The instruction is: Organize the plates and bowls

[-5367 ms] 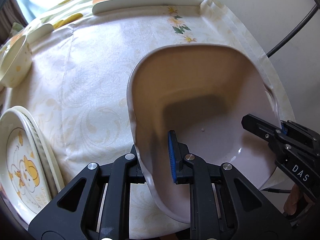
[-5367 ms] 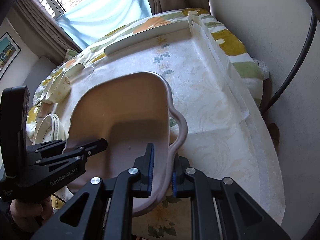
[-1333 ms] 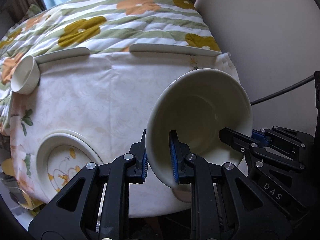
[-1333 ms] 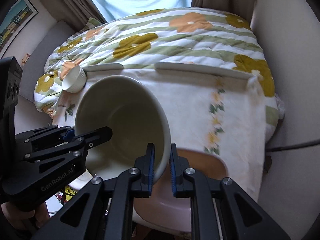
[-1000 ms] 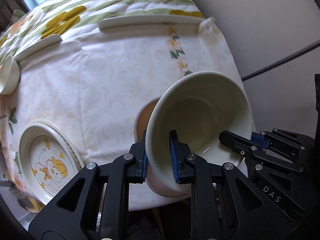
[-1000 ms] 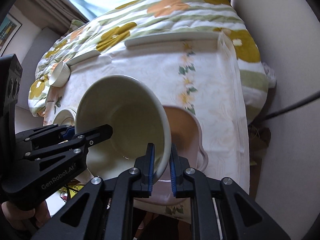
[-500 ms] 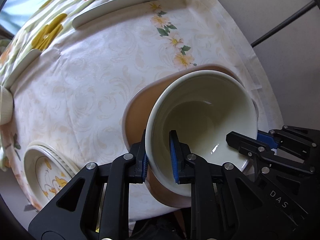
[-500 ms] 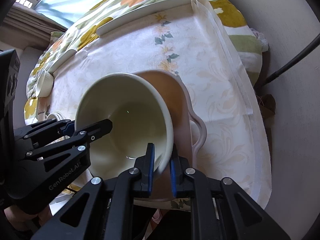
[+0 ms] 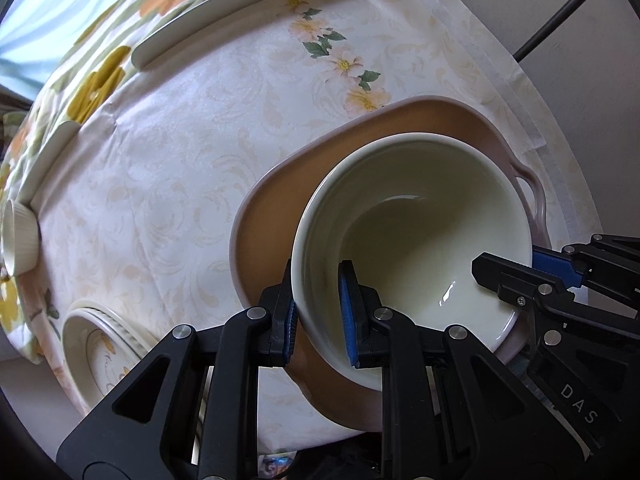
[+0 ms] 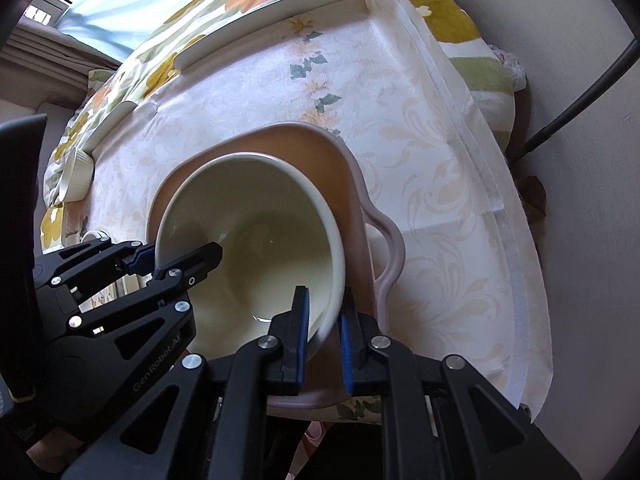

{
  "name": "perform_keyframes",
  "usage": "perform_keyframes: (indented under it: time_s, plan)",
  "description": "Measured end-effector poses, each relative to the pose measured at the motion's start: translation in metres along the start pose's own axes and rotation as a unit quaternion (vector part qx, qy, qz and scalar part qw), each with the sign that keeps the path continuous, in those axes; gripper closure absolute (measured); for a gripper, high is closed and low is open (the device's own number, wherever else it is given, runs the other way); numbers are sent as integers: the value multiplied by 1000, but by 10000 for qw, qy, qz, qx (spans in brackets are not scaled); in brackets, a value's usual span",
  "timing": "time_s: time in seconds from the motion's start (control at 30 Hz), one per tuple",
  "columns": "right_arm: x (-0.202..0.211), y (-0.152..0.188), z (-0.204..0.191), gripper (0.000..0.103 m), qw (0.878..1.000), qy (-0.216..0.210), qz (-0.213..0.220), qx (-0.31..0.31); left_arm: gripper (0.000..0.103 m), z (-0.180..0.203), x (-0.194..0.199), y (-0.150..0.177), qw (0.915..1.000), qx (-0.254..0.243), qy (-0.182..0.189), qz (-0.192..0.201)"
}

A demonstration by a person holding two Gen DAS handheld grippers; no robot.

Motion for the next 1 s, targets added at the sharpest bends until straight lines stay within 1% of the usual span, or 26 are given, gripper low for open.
perform_keyframes:
  time_s: [0.3,0.53,0.63,0.77,0.83,0.93,1.0]
  plan:
    - [2,1,0,90,10000,41,53,0,87,2,-1,1,9997,-106,-173,107]
    - [14,-1,0,90,9996,194,189,-1,87,7,13,2,9996,-74,-158,217]
    - [21,0,3,90,9996,162,223,-27,87,6,23,3,9994,-15,-119,310]
    - [37,1,7,90,9992,-91,390,-71,87,6,39,2,9986,72,-63,529]
    - [45,0,6,90,9988,-119,478,-13,87,3,48,2,9978,140,-50,653]
    - [57,-2,2,90,9974,-260,650,174,87,-5,70,4,9948,347,-54,956]
    - [66,-5,-5,90,9957,-357,767,383,87,-18,88,10,9904,585,-68,1247]
Point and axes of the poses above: each gripper's, at about its wrist camera, not at the fingertips, and x roughly against the way its jaws point, z to its right, y to its underside, the point moved 4 cm from there along -x, roughly the way its jaws point, and after that the axes turned 10 degrees about y, right-handed, at the moved point
